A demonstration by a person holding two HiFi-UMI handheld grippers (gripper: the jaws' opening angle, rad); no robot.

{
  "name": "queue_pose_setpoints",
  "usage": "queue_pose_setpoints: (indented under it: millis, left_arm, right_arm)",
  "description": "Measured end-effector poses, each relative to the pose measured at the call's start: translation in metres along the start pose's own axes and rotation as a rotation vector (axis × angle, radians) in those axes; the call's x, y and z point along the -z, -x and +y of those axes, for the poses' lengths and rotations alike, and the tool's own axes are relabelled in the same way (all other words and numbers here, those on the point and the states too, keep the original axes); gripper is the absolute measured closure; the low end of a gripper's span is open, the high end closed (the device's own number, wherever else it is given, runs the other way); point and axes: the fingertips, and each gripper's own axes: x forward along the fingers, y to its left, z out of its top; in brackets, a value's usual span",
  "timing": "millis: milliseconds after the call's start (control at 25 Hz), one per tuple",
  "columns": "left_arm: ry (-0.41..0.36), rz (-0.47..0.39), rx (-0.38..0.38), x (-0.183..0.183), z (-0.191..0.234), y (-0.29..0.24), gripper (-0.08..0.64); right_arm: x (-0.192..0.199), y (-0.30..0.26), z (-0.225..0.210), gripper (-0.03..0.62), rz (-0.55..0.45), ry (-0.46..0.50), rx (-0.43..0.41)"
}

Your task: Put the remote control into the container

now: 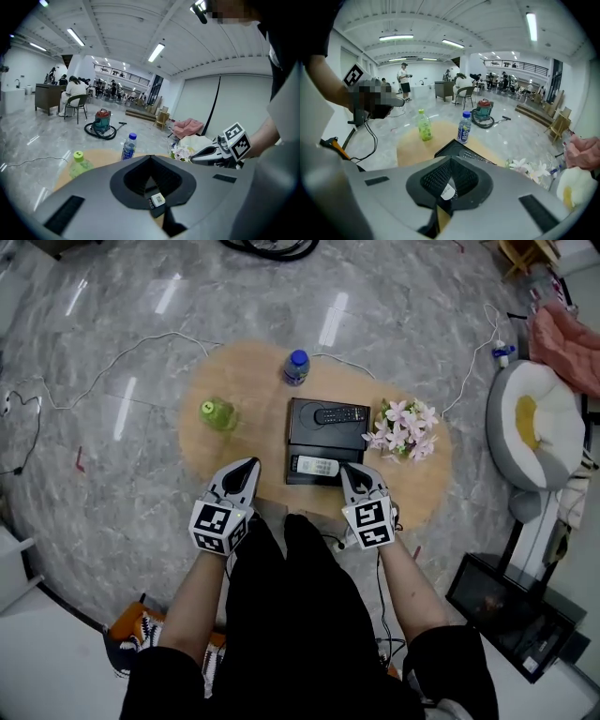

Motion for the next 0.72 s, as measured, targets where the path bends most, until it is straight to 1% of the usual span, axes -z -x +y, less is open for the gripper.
queue_pose_setpoints:
  millis: [200,360,520,720]
  left_arm:
    - [-0.013,0.024,0.063,-0.007,-0.016,-0.009,0.554]
    - [-0.017,0.036,0.113,-0.011,-0.019,-0.014,0.554]
    - [-0.015,0.036,0.13,-0.014,-0.015,-0.02,0.553]
    - [-0.011,0.06,0.107,-0.006,-0.009,-0.028,0.552]
  right_arm:
    - [0.01,0.022,-0.006,0.583,-0.007,-0.092,0.053]
    - [0.019,0.026,-0.009,0.583,0.011,-0.146,0.084]
    - [0.018,0.024,-0.013,0.583,0.021,-0.133,0.091]
    - [0.017,0.017,-0.021,0.583,0.055,-0.076,0.078]
